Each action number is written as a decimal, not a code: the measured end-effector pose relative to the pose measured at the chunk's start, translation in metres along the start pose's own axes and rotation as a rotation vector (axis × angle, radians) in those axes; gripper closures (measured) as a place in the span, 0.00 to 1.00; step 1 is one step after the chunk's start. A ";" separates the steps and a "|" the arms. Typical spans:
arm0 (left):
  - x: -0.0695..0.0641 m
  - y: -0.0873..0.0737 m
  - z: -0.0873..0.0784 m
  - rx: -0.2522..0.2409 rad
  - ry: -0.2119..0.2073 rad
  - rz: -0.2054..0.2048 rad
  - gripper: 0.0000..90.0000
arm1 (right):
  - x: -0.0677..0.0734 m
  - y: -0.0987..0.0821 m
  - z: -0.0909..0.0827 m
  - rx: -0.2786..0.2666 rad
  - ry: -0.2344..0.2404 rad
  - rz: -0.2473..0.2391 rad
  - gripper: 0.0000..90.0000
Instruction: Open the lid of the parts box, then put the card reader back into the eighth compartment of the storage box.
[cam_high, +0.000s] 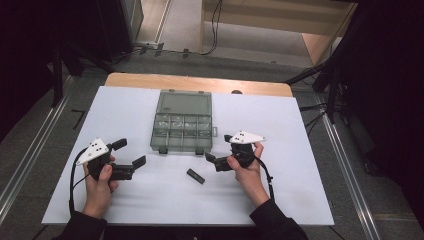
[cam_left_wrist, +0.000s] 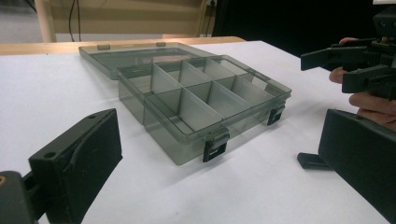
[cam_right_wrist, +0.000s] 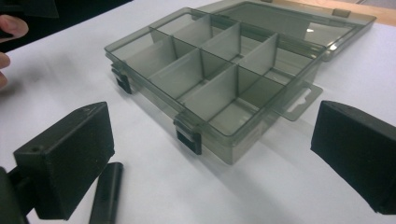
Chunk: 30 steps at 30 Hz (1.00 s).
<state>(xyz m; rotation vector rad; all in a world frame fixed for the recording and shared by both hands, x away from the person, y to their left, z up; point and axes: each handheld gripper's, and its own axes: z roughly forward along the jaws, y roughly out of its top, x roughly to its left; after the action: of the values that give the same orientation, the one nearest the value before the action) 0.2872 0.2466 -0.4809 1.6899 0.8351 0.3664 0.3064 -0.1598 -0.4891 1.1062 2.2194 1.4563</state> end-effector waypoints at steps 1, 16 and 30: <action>0.000 -0.001 -0.002 -0.004 0.002 -0.002 0.00 | 0.001 0.001 0.000 -0.001 0.007 -0.002 0.00; 0.010 -0.009 -0.026 -0.015 0.042 -0.010 0.00 | 0.019 0.007 0.004 0.030 0.039 -0.040 0.00; 0.012 -0.013 -0.041 -0.021 0.044 -0.010 0.00 | 0.025 0.009 0.007 0.053 0.056 -0.050 0.00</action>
<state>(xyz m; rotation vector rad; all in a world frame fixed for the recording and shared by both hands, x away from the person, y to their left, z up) 0.2651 0.2848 -0.4835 1.6628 0.8689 0.4051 0.2977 -0.1350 -0.4801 1.0297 2.3190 1.4333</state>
